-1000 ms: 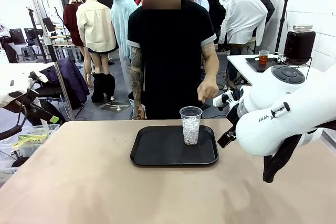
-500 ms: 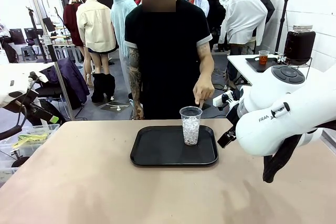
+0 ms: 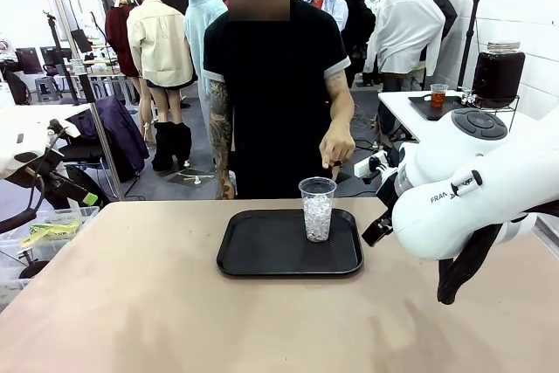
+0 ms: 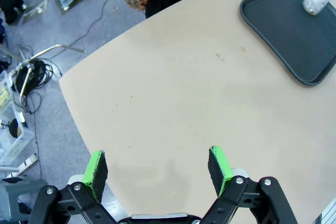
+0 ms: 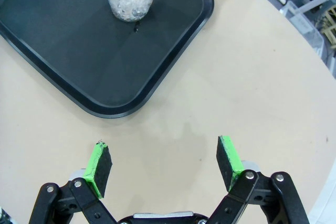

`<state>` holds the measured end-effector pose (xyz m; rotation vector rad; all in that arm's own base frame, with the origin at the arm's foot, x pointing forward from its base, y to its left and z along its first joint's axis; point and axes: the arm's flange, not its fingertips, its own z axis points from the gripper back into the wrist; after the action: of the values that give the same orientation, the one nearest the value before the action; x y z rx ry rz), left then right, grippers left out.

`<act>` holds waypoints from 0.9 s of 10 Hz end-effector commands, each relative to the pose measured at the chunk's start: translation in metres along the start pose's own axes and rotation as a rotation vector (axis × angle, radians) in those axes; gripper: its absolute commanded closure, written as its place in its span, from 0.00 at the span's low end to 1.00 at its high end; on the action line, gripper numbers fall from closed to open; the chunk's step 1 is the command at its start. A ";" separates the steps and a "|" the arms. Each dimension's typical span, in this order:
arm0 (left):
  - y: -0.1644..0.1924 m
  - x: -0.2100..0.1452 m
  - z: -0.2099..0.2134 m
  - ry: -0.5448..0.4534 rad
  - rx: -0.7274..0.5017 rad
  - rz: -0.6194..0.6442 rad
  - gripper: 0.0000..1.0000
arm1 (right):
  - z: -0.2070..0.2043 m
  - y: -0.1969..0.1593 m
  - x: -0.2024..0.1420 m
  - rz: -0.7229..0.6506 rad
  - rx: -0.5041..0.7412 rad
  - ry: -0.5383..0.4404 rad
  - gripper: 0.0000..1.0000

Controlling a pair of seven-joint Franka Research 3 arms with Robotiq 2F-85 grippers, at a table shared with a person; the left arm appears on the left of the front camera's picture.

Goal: Pour the drink into the iced cup.
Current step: Pick up the iced cup indicated by the human and present it to them.

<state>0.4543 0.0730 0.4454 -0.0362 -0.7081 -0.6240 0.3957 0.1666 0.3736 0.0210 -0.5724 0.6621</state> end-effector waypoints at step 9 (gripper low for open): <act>0.001 -0.001 0.001 0.002 0.003 -0.001 0.00 | 0.008 -0.017 0.000 0.042 0.044 0.004 0.00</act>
<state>0.4543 0.0730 0.4454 -0.0362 -0.7081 -0.6240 0.3965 0.1644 0.3746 0.0222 -0.5701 0.6724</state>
